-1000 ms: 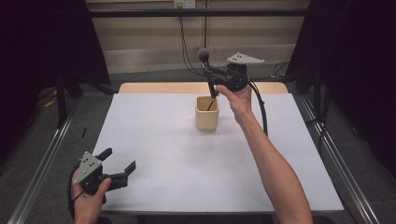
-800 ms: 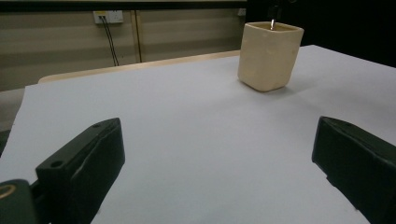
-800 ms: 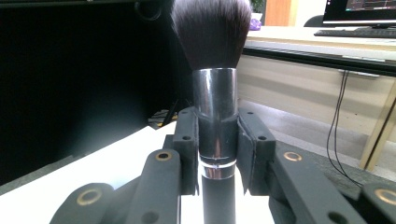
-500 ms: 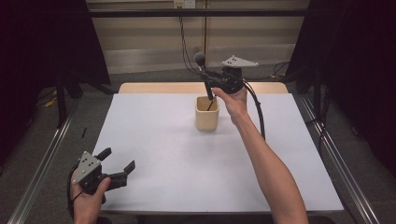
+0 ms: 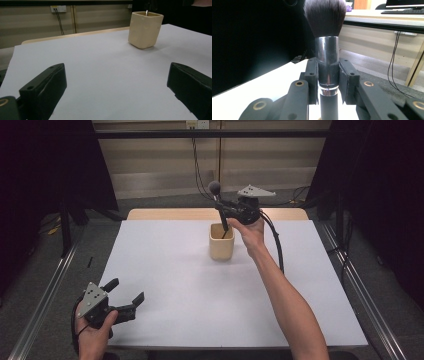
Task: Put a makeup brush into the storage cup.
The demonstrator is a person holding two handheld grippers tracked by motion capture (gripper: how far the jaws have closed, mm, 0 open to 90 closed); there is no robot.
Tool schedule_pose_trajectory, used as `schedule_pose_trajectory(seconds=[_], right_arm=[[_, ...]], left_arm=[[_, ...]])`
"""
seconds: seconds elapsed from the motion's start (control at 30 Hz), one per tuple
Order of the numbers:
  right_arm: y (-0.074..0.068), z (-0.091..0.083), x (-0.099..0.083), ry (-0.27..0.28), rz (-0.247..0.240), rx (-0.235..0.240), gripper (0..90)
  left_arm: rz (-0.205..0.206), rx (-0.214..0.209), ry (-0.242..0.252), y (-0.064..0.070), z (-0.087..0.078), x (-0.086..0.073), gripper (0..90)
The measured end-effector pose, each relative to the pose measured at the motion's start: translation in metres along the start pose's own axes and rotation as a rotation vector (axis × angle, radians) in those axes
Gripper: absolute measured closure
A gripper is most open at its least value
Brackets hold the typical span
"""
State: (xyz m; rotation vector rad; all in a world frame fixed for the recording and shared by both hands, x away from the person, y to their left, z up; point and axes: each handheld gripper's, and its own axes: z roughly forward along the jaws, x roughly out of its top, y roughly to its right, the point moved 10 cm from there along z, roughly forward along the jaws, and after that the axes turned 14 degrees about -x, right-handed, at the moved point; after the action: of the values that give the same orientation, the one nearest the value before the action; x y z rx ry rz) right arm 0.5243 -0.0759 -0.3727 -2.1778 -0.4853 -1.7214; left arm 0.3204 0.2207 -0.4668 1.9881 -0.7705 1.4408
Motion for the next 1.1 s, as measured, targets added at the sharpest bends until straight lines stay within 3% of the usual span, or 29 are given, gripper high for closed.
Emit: schedule_pose_trajectory(seconds=[0.6, 1.1], right_arm=[[0.002, -0.003, -0.020, -0.004, 0.038, 0.012, 72.0], [0.008, -0.003, -0.044, -0.038, 0.047, 0.004, 72.0]], left_arm=[[0.001, -0.002, -0.001, 0.000, 0.000, 0.000, 2.6], [0.007, -0.006, -0.006, 0.001, 0.001, 0.000, 2.6]])
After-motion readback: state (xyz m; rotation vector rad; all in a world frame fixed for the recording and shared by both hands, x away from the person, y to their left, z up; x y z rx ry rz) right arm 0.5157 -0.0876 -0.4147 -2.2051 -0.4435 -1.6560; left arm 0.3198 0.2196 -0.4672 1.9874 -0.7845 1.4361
